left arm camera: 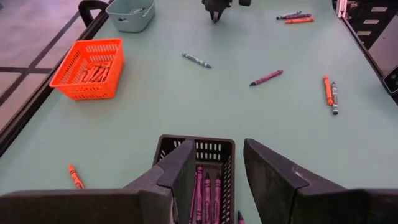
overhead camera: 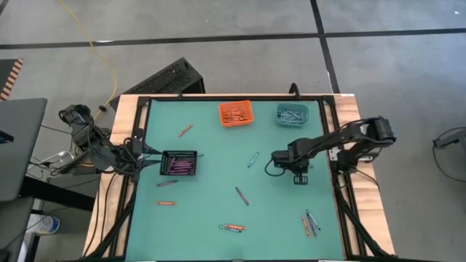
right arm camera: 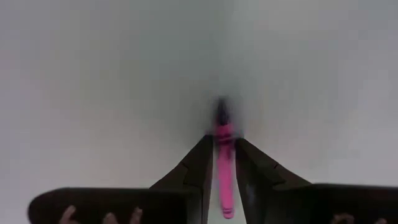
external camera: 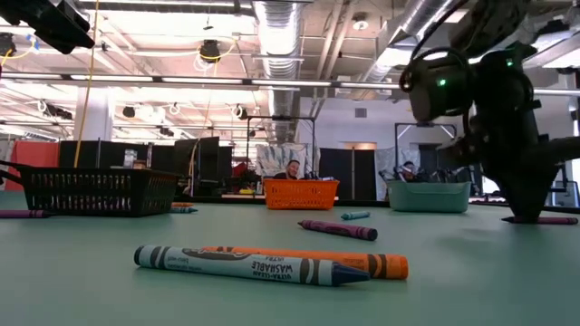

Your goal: Sort crayons

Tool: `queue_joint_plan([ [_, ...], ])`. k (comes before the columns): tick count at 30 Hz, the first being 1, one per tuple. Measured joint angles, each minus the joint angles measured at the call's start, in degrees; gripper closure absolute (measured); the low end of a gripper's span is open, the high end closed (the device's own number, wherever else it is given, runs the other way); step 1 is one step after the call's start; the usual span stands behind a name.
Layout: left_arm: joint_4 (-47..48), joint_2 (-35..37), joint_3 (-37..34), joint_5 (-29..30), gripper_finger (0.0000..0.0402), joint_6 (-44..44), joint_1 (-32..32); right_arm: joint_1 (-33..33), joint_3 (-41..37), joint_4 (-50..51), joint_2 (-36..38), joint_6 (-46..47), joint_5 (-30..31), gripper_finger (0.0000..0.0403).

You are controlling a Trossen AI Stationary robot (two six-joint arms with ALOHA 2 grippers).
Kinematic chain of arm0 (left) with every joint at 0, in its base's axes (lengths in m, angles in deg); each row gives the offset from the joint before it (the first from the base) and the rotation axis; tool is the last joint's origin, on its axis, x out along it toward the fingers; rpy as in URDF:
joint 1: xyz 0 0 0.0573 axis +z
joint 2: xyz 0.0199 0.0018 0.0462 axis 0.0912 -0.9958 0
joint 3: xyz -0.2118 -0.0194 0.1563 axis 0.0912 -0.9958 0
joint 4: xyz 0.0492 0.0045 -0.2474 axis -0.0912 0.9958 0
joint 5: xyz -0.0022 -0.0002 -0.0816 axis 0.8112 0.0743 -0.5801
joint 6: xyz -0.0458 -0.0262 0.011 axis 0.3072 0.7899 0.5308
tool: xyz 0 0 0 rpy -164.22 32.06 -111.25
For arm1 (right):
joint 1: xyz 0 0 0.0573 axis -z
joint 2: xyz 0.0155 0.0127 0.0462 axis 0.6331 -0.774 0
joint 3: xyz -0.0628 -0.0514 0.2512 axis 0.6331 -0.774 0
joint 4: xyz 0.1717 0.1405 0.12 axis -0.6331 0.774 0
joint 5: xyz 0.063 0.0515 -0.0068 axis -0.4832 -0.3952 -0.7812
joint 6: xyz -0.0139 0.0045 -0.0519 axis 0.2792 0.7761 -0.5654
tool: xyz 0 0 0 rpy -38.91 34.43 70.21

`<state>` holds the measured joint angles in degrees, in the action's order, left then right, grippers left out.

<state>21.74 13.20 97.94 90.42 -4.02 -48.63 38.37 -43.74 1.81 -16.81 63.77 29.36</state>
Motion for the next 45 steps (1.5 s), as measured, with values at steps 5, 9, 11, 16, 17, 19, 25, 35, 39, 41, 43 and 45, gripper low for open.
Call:
queue_joint_plan([
  [5,0.0,0.0,0.0,0.0,0.0276,0.0,0.0,0.1,1.3,0.1,-6.0,-2.0,0.4,0.0326],
  [9,0.0,0.0,0.0,0.0,0.0276,0.0,0.0,-0.5,3.1,0.4,-7.5,-5.6,-0.3,0.0361],
  [11,0.0,0.0,0.0,0.0,0.0276,0.0,0.0,-0.5,4.7,0.9,-7.2,-6.8,-0.4,0.0387],
  [16,0.0,0.0,0.0,0.0,0.0276,0.0,0.0,-0.6,9.6,-2.5,-4.1,-6.2,-1.5,0.0394],
  [17,0.0,0.0,0.0,0.0,0.0276,0.0,0.0,-0.8,10.4,-3.0,-3.3,-6.2,-2.2,0.0395],
  [19,0.0,0.0,0.0,0.0,0.0276,0.0,0.0,-1.3,11.7,-4.6,-2.2,-6.2,-3.2,0.0399],
  [25,0.0,0.0,0.0,0.0,0.0276,0.0,0.0,-3.5,17.0,-21.9,-1.0,-6.2,-3.3,0.04],
  [35,0.0,0.0,0.0,0.0,0.0276,0.0,0.0,-4.1,30.4,-50.7,-16.3,-6.6,-3.1,0.0402],
  [39,0.0,0.0,0.0,0.0,0.0276,0.0,0.0,-3.4,42.4,-52.9,-24.9,-8.8,-3.0,0.0402],
  [41,0.0,0.0,0.0,0.0,0.0276,0.0,0.0,-2.9,48.9,-52.8,-29.1,-9.7,-3.1,0.0402],
  [43,0.0,0.0,0.0,0.0,0.0276,0.0,0.0,-2.1,54.8,-52.5,-33.0,-9.8,-3.1,0.0402],
  [45,0.0,0.0,0.0,0.0,0.0276,0.0,0.0,-1.2,60.1,-52.2,-36.5,-9.8,-3.1,0.0402],
])
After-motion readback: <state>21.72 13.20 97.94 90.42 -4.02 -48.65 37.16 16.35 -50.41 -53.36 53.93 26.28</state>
